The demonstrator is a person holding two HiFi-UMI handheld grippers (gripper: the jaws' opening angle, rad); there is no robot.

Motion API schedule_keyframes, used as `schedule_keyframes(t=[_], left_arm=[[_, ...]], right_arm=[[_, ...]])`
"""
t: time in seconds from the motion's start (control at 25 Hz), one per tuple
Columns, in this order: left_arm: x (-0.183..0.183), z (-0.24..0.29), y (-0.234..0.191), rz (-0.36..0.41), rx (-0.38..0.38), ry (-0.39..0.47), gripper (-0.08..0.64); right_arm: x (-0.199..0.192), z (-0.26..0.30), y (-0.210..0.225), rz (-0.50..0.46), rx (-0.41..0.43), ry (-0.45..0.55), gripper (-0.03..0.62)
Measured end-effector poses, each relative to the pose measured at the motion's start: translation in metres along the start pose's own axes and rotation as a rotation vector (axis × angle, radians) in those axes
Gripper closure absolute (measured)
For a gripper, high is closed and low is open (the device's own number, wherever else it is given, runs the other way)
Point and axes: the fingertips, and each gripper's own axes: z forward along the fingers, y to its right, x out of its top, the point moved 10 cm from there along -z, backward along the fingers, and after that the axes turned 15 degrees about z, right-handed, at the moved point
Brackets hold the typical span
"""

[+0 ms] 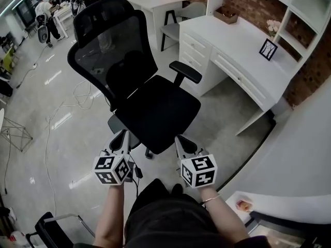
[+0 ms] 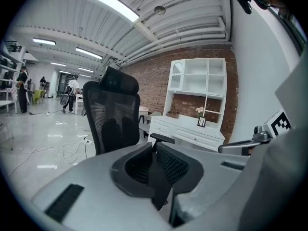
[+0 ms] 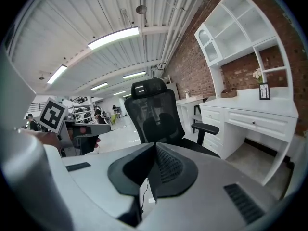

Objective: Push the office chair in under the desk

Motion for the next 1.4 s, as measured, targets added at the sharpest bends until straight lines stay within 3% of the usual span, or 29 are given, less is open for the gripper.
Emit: schedule_keyframes(t=[0.32, 0.68, 1.0, 1.4], left_arm=[[-0.021, -0.002, -0.038, 0.000, 0.055, -0.083, 0.503], [-0.058, 0.003, -0.128, -0.030, -0.003, -0.157, 0.451], [-0.096, 0.032, -0.224, -0.024, -0.156, -0.246, 0.396], [-0.145, 0.089, -0.276, 0.013, -0.323, -0.375, 0.376]], right_arm=[[-0.015, 0.024, -0.019, 0.032, 0.049, -0.051, 0.586], [-0.046, 0.095, -0.071, 0.139, -0.004, -0.106, 0.500], [-0.088, 0.157, -0.118, 0.295, -0.159, -0.149, 0.453], [-0.144, 0.198, -0.130, 0.539, -0.383, -0.154, 0.422]])
